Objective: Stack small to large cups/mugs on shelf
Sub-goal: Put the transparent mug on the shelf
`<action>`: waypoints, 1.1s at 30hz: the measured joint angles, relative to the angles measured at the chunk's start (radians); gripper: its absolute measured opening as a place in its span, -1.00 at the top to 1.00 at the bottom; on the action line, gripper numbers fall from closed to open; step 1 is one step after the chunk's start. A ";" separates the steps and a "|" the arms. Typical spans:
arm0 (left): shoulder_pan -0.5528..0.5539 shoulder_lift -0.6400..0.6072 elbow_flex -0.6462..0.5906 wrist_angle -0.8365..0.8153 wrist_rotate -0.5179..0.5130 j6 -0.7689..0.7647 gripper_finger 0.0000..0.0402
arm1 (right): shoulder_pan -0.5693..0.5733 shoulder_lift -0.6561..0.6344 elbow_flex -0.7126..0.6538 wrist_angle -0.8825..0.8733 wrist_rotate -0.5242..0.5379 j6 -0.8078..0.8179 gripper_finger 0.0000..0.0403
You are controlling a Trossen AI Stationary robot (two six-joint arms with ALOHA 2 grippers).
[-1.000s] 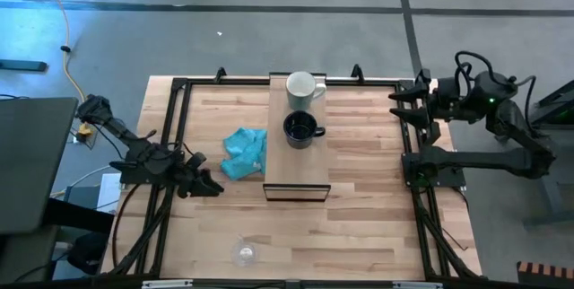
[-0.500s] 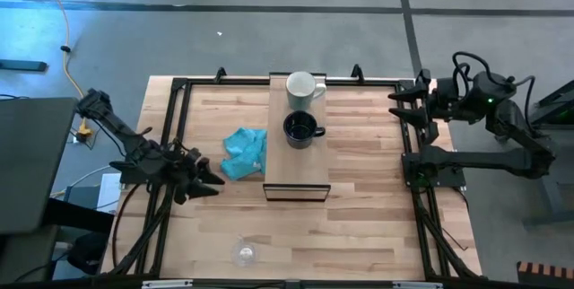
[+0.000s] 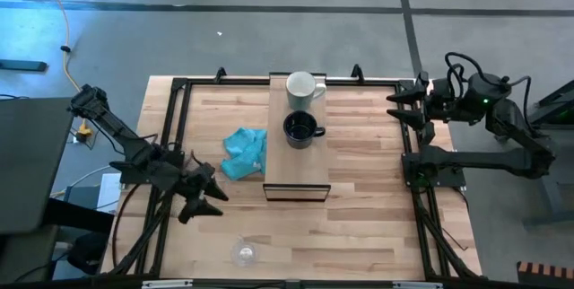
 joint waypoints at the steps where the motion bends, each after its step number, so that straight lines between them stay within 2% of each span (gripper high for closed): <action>1: 0.000 0.026 0.019 -0.013 0.009 0.000 -0.35 | 0.000 0.000 0.000 -0.003 0.000 0.006 0.15; 8: -0.005 0.210 0.110 -0.011 0.081 -0.052 -0.35 | 0.000 0.000 0.000 -0.015 0.000 0.023 0.15; 14: -0.081 0.349 0.163 -0.013 0.114 -0.111 -0.35 | 0.000 0.000 0.000 -0.036 0.000 0.025 0.15; 26: -0.140 0.483 0.232 -0.006 0.105 -0.141 -0.35 | 0.000 0.000 0.000 -0.047 -0.001 0.017 0.15; 33: -0.136 0.487 0.234 -0.034 0.111 -0.441 -0.35 | 0.000 0.000 0.000 -0.048 -0.002 0.028 0.15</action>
